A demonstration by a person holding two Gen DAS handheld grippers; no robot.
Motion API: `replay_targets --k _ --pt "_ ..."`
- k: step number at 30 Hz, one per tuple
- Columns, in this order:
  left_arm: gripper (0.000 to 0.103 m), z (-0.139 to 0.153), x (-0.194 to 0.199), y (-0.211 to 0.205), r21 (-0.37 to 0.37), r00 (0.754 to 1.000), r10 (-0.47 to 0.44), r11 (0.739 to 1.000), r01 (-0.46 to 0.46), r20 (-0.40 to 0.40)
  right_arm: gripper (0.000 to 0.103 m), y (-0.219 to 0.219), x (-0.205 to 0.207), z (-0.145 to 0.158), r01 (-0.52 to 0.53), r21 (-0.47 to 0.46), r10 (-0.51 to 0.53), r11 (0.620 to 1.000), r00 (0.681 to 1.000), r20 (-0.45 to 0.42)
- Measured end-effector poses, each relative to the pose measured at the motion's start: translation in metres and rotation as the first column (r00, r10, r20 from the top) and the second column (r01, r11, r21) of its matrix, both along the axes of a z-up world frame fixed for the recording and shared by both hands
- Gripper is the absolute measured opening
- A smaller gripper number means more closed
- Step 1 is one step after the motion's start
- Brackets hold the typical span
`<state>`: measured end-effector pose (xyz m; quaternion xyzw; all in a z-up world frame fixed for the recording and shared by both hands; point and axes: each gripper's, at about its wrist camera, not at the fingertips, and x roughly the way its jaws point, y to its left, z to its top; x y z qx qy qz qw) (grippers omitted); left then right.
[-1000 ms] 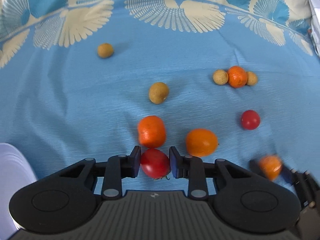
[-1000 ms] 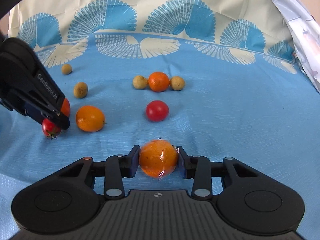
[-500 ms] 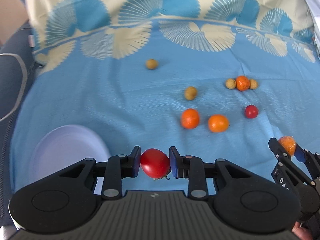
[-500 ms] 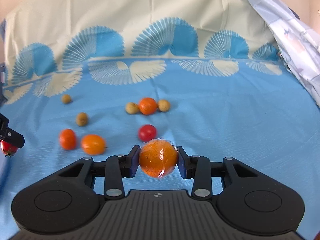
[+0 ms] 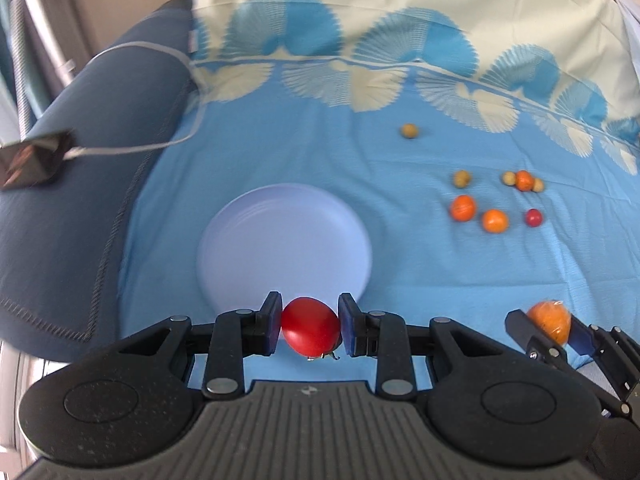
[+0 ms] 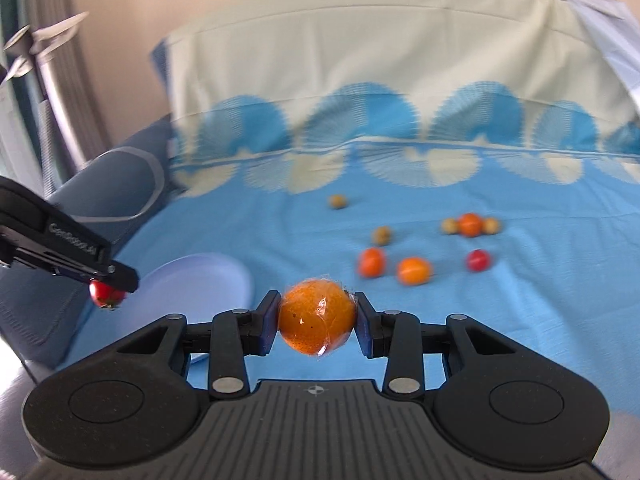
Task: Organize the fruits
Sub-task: 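Carry the red tomato in the left tool while the right tool carries the mandarin toward the plate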
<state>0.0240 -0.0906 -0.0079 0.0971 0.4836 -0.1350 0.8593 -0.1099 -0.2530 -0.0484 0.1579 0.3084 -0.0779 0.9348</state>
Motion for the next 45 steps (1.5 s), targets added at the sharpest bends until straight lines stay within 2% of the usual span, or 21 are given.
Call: replay_targets --k 3,8,16,32,41,45 --pt "0.034 0.001 -0.005 0.028 -0.005 0.999 0.034 0.999 -0.034 -0.003 0.040 0.025 0.003 0.007 -0.054 0.016 0.055 0.998 0.998 -0.022" --pt "0.034 0.001 -0.007 0.065 -0.023 0.996 0.084 0.996 -0.084 -0.004 0.040 0.061 0.006 0.014 -0.135 -0.016 0.134 0.991 0.990 -0.043" --pt "0.034 -0.005 -0.008 0.094 -0.057 0.990 0.139 0.989 -0.140 -0.022 0.040 0.086 0.007 0.020 -0.202 -0.065 0.197 0.977 0.978 -0.074" --pt "0.034 -0.012 0.012 0.095 -0.084 0.988 0.149 0.985 -0.152 -0.042 0.040 0.090 0.021 0.015 -0.217 -0.095 0.206 0.972 0.972 -0.108" --pt "0.034 -0.025 0.039 0.084 -0.074 0.988 0.139 0.987 -0.143 -0.060 0.040 0.089 0.052 0.000 -0.222 -0.077 0.210 0.972 0.969 -0.132" --pt "0.034 -0.037 0.052 0.073 -0.041 0.991 0.122 0.991 -0.124 -0.052 0.040 0.089 0.071 -0.009 -0.224 -0.066 0.212 0.972 0.965 -0.153"
